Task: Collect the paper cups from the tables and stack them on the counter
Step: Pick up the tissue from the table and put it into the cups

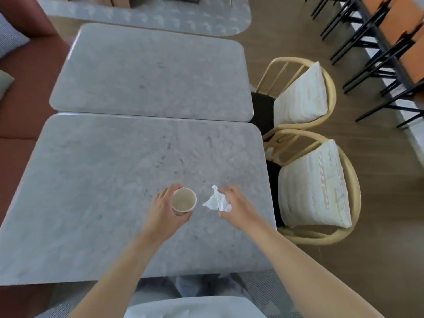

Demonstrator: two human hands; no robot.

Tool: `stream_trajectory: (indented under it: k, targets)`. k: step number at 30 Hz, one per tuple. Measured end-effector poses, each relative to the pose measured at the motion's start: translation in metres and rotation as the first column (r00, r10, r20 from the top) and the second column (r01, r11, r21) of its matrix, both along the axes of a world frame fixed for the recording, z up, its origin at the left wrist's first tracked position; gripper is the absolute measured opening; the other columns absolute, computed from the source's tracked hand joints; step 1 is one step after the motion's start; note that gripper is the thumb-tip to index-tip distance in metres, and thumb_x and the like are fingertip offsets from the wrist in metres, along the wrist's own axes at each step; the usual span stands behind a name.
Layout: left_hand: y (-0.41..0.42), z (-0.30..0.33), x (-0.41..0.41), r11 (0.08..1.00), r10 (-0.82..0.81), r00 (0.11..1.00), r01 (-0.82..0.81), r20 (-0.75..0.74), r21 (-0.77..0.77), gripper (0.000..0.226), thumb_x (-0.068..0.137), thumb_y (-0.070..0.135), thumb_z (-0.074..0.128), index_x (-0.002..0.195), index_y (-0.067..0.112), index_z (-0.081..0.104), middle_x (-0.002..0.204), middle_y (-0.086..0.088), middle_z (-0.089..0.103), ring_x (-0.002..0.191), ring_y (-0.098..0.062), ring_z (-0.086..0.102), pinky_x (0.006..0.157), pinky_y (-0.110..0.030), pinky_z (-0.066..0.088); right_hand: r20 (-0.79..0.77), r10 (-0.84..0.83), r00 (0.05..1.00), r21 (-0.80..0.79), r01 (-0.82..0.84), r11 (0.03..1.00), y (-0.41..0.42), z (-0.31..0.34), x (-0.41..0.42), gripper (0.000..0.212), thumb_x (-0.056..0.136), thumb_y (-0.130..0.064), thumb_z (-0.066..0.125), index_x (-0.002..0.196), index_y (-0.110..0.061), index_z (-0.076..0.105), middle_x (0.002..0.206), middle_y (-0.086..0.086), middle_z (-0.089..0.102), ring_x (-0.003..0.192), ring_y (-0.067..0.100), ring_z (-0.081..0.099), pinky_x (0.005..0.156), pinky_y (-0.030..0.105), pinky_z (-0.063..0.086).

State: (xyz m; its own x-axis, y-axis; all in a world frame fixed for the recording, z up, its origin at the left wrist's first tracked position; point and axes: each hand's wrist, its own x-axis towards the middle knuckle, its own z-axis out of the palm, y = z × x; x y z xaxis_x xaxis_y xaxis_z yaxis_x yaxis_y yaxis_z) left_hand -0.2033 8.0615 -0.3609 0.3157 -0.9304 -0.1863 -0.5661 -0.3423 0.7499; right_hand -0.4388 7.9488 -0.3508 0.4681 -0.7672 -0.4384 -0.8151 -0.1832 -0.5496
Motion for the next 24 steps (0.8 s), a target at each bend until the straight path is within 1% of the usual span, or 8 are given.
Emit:
stream_trajectory:
  k: [1,4,7,11,14,18,21,24]
  targets:
    - [0.002,-0.003,-0.002,1.000,-0.009,1.000,0.009,0.004,0.016,0.082,0.071,0.033,0.097,0.141,0.027,0.054,0.131,0.015,0.059,0.119,-0.022,0.057,0.097,-0.031,0.041,-0.025,0.020,0.999,0.011,-0.020,1.000,0.000,-0.003,-0.001,0.077,0.089,-0.008,0.071,0.156,-0.035,0.044,0.135,-0.005,0.042,0.116,0.017,0.053,0.092,0.028,0.046]
    - [0.009,-0.008,-0.005,0.997,-0.012,1.000,0.012,0.002,0.070,0.084,0.070,0.034,0.097,0.142,0.024,0.054,0.123,0.023,0.054,0.114,-0.019,0.056,0.089,-0.030,0.040,-0.114,0.101,0.988,0.034,-0.097,0.995,-0.001,-0.012,0.001,0.078,0.093,0.000,0.060,0.158,-0.035,0.038,0.144,-0.001,0.034,0.125,0.024,0.048,0.095,0.030,0.043]
    - [0.020,-0.014,-0.008,0.995,-0.030,1.000,0.030,-0.005,0.090,0.077,0.071,0.037,0.095,0.136,0.028,0.056,0.117,0.025,0.055,0.109,-0.017,0.055,0.085,-0.029,0.040,-0.211,0.179,0.961,0.026,-0.177,0.984,-0.002,-0.021,0.008,0.072,0.095,0.002,0.058,0.159,-0.026,0.040,0.151,0.009,0.033,0.130,0.032,0.048,0.104,0.035,0.043]
    - [0.033,-0.019,-0.010,0.998,-0.027,1.000,0.028,-0.010,0.064,0.071,0.071,0.035,0.094,0.131,0.032,0.057,0.116,0.026,0.057,0.103,-0.012,0.052,0.087,-0.028,0.042,-0.291,0.250,0.924,-0.001,-0.262,0.965,0.001,-0.029,0.012,0.068,0.096,0.001,0.058,0.157,-0.026,0.042,0.154,0.009,0.033,0.134,0.032,0.045,0.107,0.040,0.045]
    - [0.040,-0.019,-0.011,0.998,-0.035,0.999,0.036,-0.022,0.060,0.072,0.071,0.034,0.094,0.133,0.030,0.057,0.119,0.023,0.059,0.102,-0.010,0.049,0.089,-0.030,0.045,-0.271,0.238,0.933,-0.022,-0.253,0.967,0.006,-0.031,0.013,0.062,0.096,0.000,0.057,0.152,-0.025,0.048,0.146,0.006,0.041,0.130,0.029,0.048,0.102,0.040,0.048]
    - [0.041,-0.017,-0.014,0.997,-0.033,0.999,0.035,-0.024,0.066,0.074,0.073,0.034,0.094,0.136,0.028,0.058,0.123,0.018,0.062,0.103,-0.009,0.047,0.088,-0.029,0.041,-0.252,0.231,0.940,-0.041,-0.248,0.968,0.015,-0.032,0.009,0.055,0.101,-0.005,0.055,0.153,-0.023,0.050,0.138,0.005,0.048,0.122,0.027,0.056,0.092,0.034,0.050]
    - [0.040,-0.015,-0.015,0.997,-0.035,0.999,0.036,-0.024,0.072,0.073,0.073,0.035,0.094,0.136,0.029,0.057,0.122,0.022,0.059,0.104,-0.008,0.048,0.088,-0.028,0.041,-0.214,0.229,0.950,-0.067,-0.248,0.966,0.022,-0.031,0.003,0.042,0.102,-0.008,0.057,0.143,-0.018,0.061,0.131,0.007,0.055,0.113,0.030,0.063,0.080,0.027,0.042]
    - [0.037,-0.016,-0.018,0.996,-0.044,0.999,0.046,-0.029,0.072,0.071,0.071,0.035,0.095,0.131,0.032,0.057,0.117,0.026,0.056,0.103,-0.009,0.050,0.085,-0.026,0.039,-0.192,0.241,0.951,-0.104,-0.264,0.959,0.028,-0.025,0.002,0.039,0.102,-0.011,0.058,0.141,-0.017,0.065,0.122,0.009,0.059,0.104,0.032,0.065,0.076,0.028,0.037]
